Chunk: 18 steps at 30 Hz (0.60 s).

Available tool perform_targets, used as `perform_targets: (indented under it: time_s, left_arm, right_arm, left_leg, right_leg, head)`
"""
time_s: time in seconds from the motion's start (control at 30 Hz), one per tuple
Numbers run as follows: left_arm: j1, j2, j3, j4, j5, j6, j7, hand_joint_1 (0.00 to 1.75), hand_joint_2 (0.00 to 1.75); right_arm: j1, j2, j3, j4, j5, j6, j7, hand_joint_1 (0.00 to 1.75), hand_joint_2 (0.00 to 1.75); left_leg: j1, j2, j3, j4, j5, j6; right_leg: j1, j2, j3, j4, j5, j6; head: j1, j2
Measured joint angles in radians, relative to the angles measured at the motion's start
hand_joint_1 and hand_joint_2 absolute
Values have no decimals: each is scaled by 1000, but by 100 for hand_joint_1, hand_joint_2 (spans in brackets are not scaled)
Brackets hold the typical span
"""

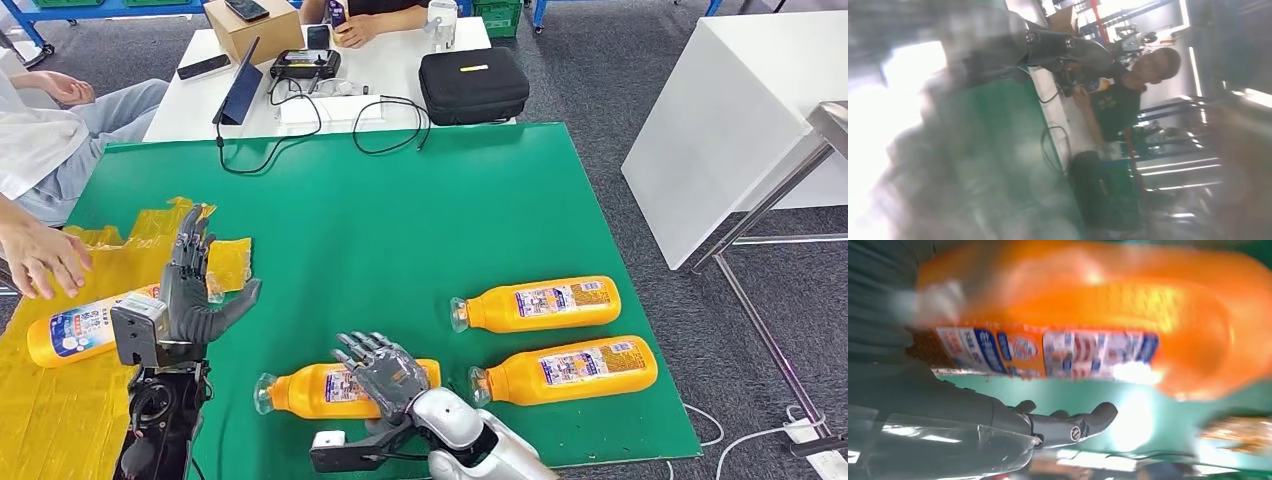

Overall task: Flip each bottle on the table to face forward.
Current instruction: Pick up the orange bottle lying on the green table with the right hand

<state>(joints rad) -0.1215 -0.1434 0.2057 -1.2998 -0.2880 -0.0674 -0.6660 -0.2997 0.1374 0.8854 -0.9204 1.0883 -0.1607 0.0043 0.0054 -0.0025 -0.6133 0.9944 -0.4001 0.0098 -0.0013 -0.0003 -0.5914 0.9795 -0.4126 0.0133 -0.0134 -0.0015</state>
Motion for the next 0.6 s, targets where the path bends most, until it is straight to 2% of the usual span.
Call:
perform_targets:
  time_s: [0.03, 0.07, 0.13, 0.3, 0.6]
  left_arm:
    - [14, -4, -4, -23, 2, -1, 5, 0, 175]
    - [26, -7, -6, -43, 4, -2, 8, 0, 175]
    - [49, -11, -8, -76, 10, -3, 14, 0, 175]
    - [80, -19, -7, -120, 29, -14, 13, 0, 175]
    - [96, -33, -7, -148, 33, -24, 10, 0, 175]
  right_arm:
    - [-5, 12, 2, 19, 33, -14, 30, 136, 175]
    - [-9, 23, 2, 37, 62, -24, 54, 161, 175]
    - [-18, 42, 2, 66, 108, -35, 87, 175, 175]
    - [-36, 69, 1, 113, 156, -25, 101, 175, 175]
    - [-64, 89, -20, 155, 158, -16, 97, 175, 175]
  left_leg:
    - [0, 0, 0, 0, 0, 0]
    - [0, 0, 0, 0, 0, 0]
    - [0, 0, 0, 0, 0, 0]
    - [0, 0, 0, 0, 0, 0]
    - [0, 0, 0, 0, 0, 0]
  right_leg:
    - [0, 0, 0, 0, 0, 0]
    - [0, 0, 0, 0, 0, 0]
    - [0, 0, 0, 0, 0, 0]
    - [0, 0, 0, 0, 0, 0]
    - [0, 0, 0, 0, 0, 0]
  head:
    - [0, 0]
    - [0, 0]
    - [0, 0]
    - [0, 0]
    - [0, 0]
